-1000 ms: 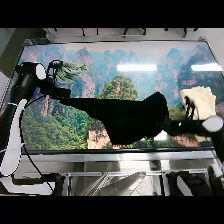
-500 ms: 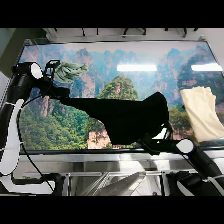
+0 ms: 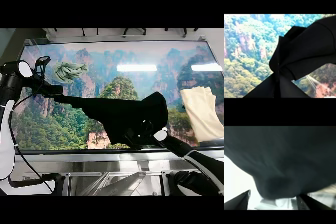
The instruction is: Fold the shirts.
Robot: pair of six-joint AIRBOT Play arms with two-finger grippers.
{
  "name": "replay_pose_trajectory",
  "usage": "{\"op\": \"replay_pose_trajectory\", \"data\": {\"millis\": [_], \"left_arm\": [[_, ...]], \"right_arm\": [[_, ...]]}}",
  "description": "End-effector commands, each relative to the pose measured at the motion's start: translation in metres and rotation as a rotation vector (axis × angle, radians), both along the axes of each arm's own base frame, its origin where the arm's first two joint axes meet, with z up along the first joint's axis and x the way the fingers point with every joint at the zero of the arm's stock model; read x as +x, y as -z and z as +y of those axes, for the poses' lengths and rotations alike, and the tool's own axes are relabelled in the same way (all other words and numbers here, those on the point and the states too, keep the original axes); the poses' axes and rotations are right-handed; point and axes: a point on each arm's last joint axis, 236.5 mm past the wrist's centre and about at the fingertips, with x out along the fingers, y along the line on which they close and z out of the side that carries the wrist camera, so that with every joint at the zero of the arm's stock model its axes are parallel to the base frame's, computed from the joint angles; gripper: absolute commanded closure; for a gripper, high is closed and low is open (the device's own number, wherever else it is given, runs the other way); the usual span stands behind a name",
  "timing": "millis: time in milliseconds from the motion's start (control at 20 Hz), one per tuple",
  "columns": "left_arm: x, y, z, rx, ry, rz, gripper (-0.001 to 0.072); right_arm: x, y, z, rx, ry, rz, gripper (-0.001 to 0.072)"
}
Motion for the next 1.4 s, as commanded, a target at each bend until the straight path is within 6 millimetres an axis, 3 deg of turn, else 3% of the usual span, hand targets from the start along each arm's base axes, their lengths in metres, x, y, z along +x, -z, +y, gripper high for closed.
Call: {"op": "replay_pose_trajectory", "data": {"millis": [0,50,100,150,200,300,400,500,600,700,800,950,1100,1200,1300,1350], "left_arm": [[0.003,-0.009,0.012,-0.002,-0.03,-0.032,0.0694],[0.003,-0.009,0.018,-0.003,-0.044,-0.033,0.0694],[0.003,-0.009,0.02,-0.011,-0.053,-0.033,0.0693],[0.003,-0.01,0.02,-0.034,-0.062,-0.032,0.0693],[0.004,-0.01,0.02,-0.053,-0.071,-0.032,0.0693],[0.003,-0.01,0.024,-0.052,-0.081,-0.028,0.0694],[-0.001,-0.01,0.033,-0.055,-0.102,-0.013,0.0694],[-0.004,-0.019,0.04,-0.054,-0.116,-0.032,0.0694],[-0.007,-0.039,0.046,-0.052,-0.131,-0.084,0.0693],[-0.013,-0.067,0.053,-0.049,-0.149,-0.154,0.0694],[-0.024,-0.097,0.053,-0.044,-0.15,-0.223,0.0694],[-0.051,-0.147,0.047,-0.038,-0.137,-0.341,0.0693],[-0.086,-0.201,0.041,-0.04,-0.129,-0.488,0.0694],[-0.115,-0.239,0.024,-0.046,-0.082,-0.598,0.0694],[-0.149,-0.284,0.003,-0.017,0.036,-0.726,0.0694],[-0.167,-0.307,0.003,0.012,0.058,-0.779,0.0694]], "right_arm": [[0.023,0.013,0.018,-0.016,-0.01,0.003,0.0089],[0.027,0.015,0.023,-0.017,-0.017,0.003,0.0096],[0.033,0.015,0.027,-0.02,-0.027,-0.015,0.0236],[0.04,0.011,0.029,-0.024,-0.056,-0.057,0.0621],[0.045,0.004,0.032,-0.02,-0.081,-0.095,0.0682],[0.043,-0.031,0.035,0.057,-0.161,-0.137,0.0682],[0.041,-0.09,0.026,0.144,-0.217,-0.235,0.0683],[0.044,-0.157,-0.004,0.184,-0.176,-0.365,0.0683],[0.051,-0.214,-0.053,0.147,-0.053,-0.521,0.0683],[0.054,-0.252,-0.103,0.057,0.05,-0.677,0.0684],[0.045,-0.272,-0.142,-0.048,0.088,-0.742,0.0684],[0.028,-0.296,-0.181,-0.237,0.011,-0.792,0.0684],[0.023,-0.338,-0.22,-0.456,-0.021,-0.854,0.0684],[0.019,-0.375,-0.231,-0.567,-0.041,-0.913,0.0683],[0.015,-0.419,-0.23,-0.627,-0.045,-1.006,0.0684],[0.01,-0.434,-0.229,-0.655,-0.055,-1.031,0.0684]]}}
